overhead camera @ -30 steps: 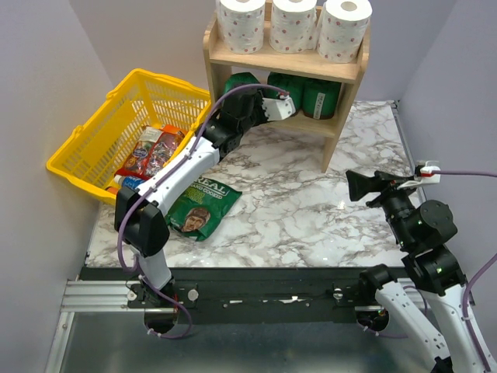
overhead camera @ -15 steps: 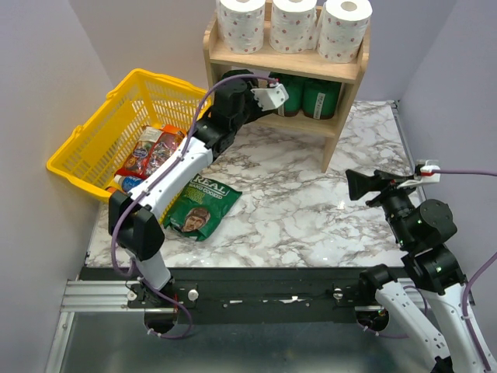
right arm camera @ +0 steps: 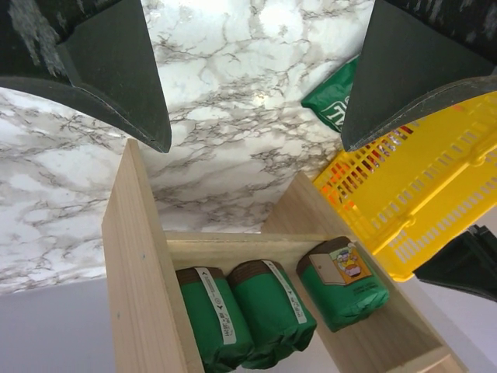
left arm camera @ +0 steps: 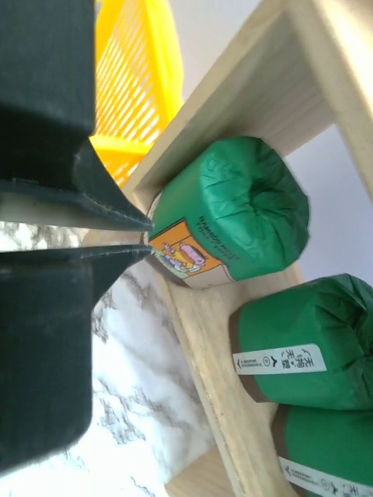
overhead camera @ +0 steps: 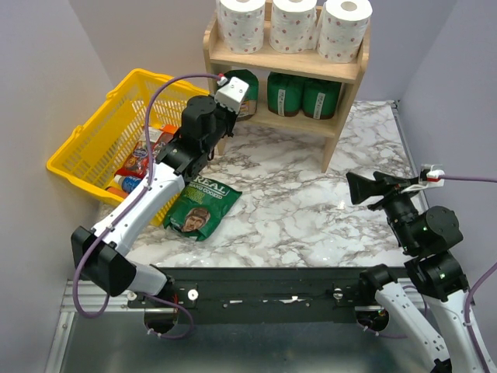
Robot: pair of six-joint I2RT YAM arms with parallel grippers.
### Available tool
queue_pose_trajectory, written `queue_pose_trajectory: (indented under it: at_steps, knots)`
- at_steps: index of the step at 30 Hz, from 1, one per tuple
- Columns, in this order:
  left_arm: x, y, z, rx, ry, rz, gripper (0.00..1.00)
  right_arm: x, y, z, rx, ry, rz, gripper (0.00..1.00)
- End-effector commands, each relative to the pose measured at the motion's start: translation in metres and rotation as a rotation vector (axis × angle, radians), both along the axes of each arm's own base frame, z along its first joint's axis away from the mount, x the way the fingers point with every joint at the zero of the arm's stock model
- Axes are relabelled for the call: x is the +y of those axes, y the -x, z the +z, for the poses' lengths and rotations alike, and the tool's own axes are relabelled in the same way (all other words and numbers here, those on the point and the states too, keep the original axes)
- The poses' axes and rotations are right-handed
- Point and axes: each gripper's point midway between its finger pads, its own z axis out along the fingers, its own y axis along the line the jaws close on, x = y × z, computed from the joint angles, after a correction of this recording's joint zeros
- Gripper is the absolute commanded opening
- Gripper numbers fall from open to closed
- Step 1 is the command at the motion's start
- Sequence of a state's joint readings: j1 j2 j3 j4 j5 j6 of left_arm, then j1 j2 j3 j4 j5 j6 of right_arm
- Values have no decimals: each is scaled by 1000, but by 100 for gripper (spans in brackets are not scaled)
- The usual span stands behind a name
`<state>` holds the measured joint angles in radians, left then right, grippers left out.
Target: Place and organize the paper towels onto the shelf
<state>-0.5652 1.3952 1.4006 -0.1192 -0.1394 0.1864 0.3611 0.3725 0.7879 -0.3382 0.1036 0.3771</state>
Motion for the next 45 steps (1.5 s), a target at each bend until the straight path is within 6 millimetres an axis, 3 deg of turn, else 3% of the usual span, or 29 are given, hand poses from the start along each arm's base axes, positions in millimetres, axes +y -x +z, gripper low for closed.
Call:
queue_pose_trajectory:
  at_steps: [1,3,12,18,32,40,45]
  knots:
    - [-5,-5,-17,116,187,21,5,6,6,5,-20,-24,39,99]
    - [-1,-14,-24,128,185,67,0,6,7,6,-24,-21,41,99]
    - [-4,-48,-48,137,147,125,0,2,9,17,-50,-12,29,99]
    - [0,-68,-64,112,94,187,0,1,6,15,-42,-14,14,99]
    - [-8,-108,-71,10,53,228,0,4,-10,8,-14,1,0,99]
    - [-18,-112,-70,-9,66,180,0,8,-11,3,-5,7,19,99]
    - [-17,-86,-61,-2,103,145,0,9,-4,-5,27,35,43,100]
